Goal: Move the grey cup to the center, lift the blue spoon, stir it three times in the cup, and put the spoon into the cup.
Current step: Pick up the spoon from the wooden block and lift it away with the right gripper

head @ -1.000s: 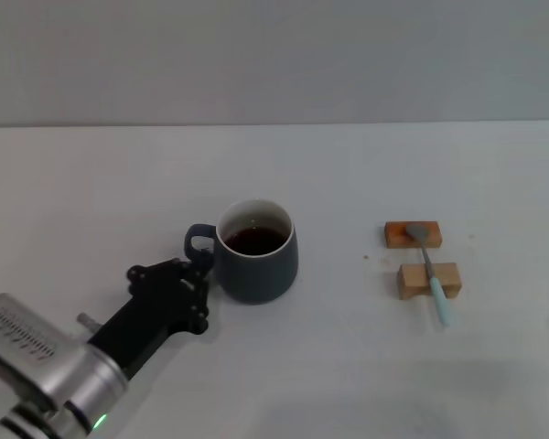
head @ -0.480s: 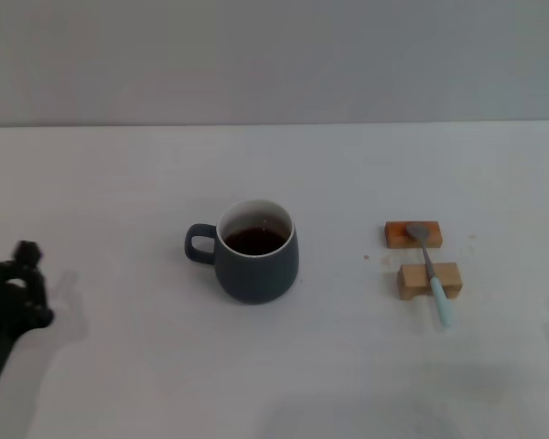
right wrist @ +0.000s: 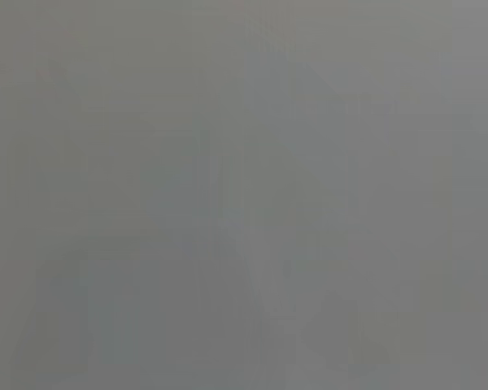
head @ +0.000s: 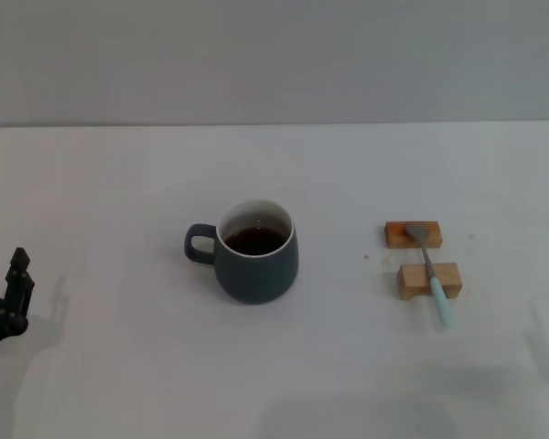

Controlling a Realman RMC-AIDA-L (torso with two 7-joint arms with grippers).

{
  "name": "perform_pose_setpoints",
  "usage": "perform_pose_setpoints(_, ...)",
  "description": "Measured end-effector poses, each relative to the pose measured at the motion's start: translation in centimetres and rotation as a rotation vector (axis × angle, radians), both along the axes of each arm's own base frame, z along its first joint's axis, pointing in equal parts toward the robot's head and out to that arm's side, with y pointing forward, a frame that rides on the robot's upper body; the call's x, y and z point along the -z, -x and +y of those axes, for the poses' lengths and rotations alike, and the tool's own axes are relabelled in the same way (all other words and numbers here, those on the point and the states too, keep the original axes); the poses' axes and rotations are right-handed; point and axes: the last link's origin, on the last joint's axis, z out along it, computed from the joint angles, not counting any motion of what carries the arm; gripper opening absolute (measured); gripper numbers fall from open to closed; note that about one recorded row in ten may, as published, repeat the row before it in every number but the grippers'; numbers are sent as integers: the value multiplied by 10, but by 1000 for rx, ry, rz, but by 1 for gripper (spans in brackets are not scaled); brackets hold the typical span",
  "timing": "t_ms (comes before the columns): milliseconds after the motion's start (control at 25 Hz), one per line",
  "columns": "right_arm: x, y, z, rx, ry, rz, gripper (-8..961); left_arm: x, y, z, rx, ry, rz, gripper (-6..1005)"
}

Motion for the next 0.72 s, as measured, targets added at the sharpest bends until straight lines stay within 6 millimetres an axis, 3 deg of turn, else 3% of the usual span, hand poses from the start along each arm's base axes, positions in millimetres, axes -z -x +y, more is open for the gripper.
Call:
perform_pose_setpoints(240, 12, 0, 3, 15, 81, 38, 769, -2, 1, 1, 2, -1, 7, 391)
perform_pose_setpoints(480, 28, 2, 9, 44, 173, 56, 770, -2, 0, 3, 5, 0, 13, 603)
perform_pose_setpoints(520, 28, 2, 9, 44, 173, 56, 770, -2, 0, 3, 5, 0, 13, 833)
perform_pose_setpoints(720, 38, 3, 14, 59, 232, 60, 770, -2, 1, 4, 4, 3, 22, 861)
